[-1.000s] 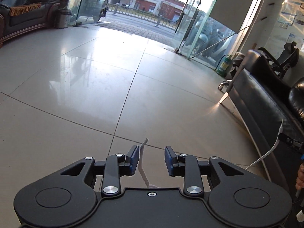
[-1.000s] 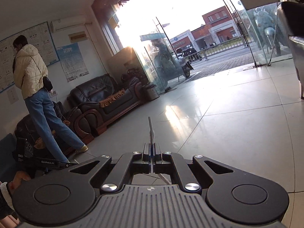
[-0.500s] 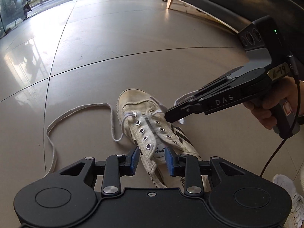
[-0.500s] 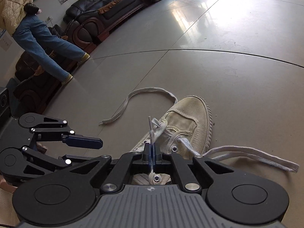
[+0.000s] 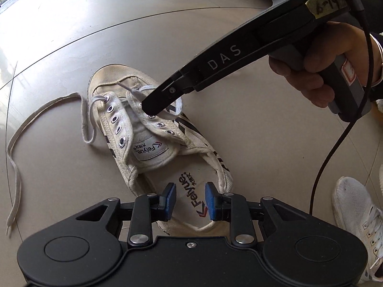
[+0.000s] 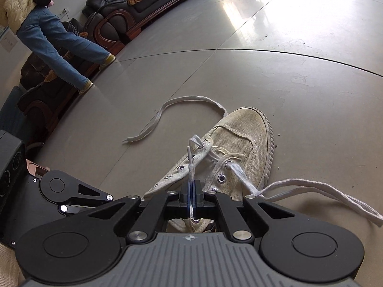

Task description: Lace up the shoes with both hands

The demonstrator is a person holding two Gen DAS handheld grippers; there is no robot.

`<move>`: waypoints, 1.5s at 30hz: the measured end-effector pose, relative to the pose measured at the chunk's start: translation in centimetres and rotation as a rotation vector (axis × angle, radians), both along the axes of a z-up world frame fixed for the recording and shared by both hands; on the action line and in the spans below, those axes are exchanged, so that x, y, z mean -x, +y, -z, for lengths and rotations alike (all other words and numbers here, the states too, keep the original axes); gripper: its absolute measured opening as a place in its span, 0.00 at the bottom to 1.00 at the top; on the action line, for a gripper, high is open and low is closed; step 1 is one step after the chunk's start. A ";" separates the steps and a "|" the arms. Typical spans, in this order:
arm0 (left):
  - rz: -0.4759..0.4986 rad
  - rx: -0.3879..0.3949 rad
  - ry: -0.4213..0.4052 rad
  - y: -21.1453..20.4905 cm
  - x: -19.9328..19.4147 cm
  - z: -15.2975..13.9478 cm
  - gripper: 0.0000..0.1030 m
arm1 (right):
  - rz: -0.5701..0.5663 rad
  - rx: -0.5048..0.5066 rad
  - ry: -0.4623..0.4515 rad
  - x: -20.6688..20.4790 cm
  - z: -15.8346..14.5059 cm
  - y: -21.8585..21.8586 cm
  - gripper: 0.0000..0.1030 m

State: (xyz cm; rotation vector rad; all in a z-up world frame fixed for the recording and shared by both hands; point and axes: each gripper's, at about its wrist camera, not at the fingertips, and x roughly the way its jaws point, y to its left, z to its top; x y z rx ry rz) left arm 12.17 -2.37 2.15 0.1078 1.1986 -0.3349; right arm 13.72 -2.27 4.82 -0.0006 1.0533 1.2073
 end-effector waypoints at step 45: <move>-0.064 -0.183 -0.111 4.6 8.4 -5.3 0.65 | -0.075 0.121 -0.219 4.0 0.1 0.1 0.30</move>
